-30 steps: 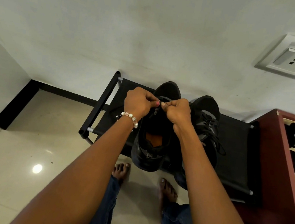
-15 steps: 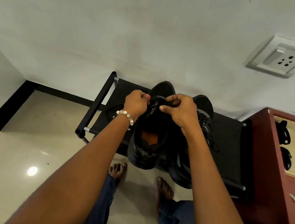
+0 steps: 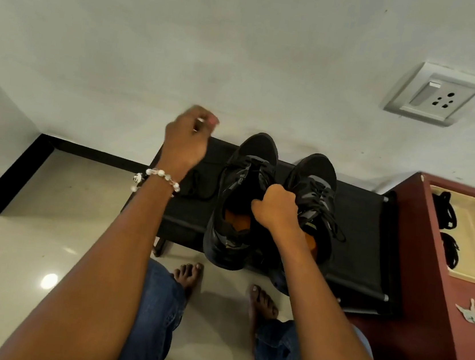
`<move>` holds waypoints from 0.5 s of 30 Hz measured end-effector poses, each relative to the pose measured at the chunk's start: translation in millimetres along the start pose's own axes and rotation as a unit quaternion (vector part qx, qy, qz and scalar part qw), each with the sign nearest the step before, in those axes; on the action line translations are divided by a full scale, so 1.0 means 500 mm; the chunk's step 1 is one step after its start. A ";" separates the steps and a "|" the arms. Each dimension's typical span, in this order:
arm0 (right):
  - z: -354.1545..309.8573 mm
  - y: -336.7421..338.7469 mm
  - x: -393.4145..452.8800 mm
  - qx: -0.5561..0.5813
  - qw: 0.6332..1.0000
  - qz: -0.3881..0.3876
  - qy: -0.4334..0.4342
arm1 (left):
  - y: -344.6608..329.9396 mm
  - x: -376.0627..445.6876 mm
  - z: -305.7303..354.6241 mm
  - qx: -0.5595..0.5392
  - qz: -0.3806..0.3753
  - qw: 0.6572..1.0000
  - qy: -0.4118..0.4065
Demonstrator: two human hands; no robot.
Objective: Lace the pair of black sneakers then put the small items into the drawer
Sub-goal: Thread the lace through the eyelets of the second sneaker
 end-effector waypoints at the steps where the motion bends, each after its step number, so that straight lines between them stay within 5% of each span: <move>1: -0.001 -0.001 0.000 0.000 1.000 0.011 -0.003 | -0.016 -0.008 0.001 0.090 -0.083 0.992 -0.018; 4: -0.003 -0.001 -0.001 -0.005 1.000 0.026 -0.008 | -0.065 -0.026 -0.004 0.246 -0.255 0.935 -0.021; 7: -0.002 -0.002 0.000 -0.007 1.000 0.023 -0.007 | -0.071 -0.019 -0.008 0.237 -0.228 0.944 0.032; 11: 0.005 -0.006 0.005 0.023 1.000 0.006 -0.012 | -0.056 -0.015 0.000 -0.076 -0.156 0.969 0.178; 13: 0.007 -0.010 0.009 0.051 0.998 -0.005 -0.022 | -0.039 -0.010 0.014 -0.304 -0.109 0.920 0.223; 15: 0.010 -0.013 0.012 0.078 0.997 -0.010 -0.029 | -0.014 0.002 0.027 -0.520 -0.063 0.819 0.235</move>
Point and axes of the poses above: each hand's wrist, its own x-axis towards the middle knuckle, its own y-axis out of the back of the hand, z = x × y, the point moved 1 cm from there along x, towards the middle knuckle, and after that the axes turned 2 degrees about -y, right-handed, at the moved point
